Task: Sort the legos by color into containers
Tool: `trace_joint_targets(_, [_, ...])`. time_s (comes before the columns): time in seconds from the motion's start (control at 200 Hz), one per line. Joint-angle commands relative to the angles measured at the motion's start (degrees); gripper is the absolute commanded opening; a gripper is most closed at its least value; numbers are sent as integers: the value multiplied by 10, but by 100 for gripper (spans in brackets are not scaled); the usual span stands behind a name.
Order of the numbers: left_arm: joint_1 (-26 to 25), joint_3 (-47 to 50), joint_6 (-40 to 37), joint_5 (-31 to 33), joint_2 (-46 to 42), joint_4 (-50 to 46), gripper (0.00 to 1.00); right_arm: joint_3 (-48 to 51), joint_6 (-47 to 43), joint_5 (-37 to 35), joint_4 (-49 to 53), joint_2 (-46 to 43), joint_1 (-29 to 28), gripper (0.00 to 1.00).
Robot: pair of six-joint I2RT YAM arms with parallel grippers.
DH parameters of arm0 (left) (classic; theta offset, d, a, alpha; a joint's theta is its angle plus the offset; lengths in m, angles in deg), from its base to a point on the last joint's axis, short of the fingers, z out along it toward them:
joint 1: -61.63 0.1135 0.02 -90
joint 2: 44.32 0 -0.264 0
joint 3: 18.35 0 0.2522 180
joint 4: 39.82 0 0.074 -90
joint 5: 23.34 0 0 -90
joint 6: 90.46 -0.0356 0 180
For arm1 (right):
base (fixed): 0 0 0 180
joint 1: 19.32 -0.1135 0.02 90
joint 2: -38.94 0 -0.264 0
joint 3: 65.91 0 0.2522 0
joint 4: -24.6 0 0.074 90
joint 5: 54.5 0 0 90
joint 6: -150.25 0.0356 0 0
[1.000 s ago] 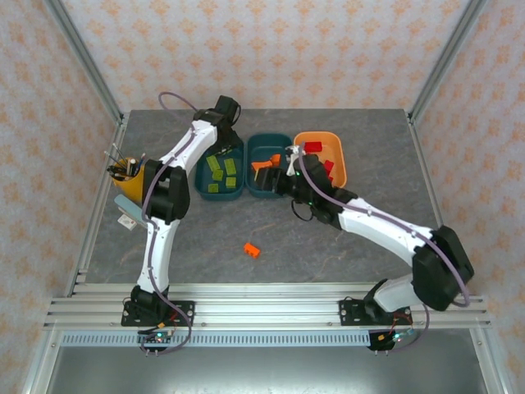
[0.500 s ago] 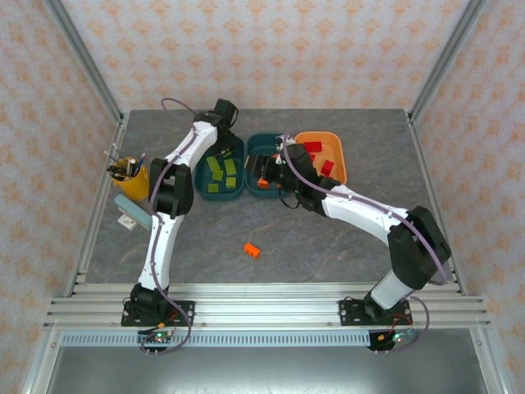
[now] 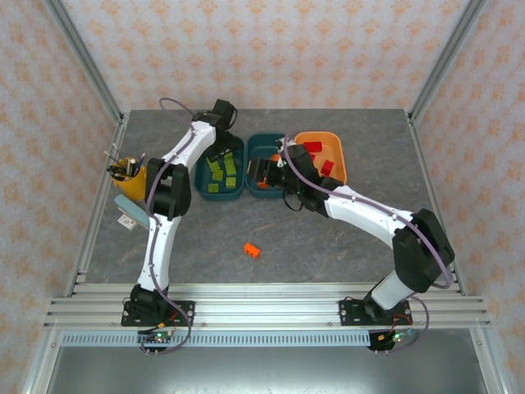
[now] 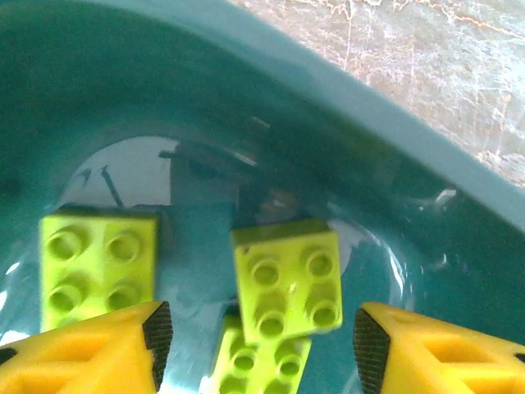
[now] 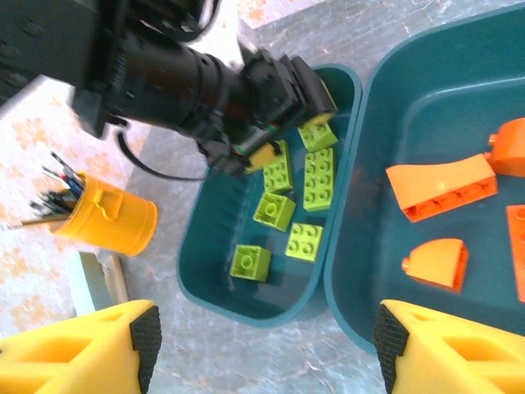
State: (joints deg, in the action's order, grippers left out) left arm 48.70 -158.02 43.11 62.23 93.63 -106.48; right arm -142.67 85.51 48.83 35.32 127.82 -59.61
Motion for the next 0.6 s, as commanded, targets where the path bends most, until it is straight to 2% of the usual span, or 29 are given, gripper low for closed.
trace_joint_targets(0.0, [-14,37,9,43,-114,1,68,0,-72,4,69,-37,-15,70])
trace_joint_targets(0.24, [-50,230,42,77,-325,10,72,8,-181,-6,197,-51,-89,69])
trace_joint_targets(0.41, [-95,414,72,94,-509,17,75,23,-201,2,253,-43,-135,68])
trace_joint_targets(0.595, [-153,595,125,105,-715,-27,76,10,-218,-1,312,-10,-167,68])
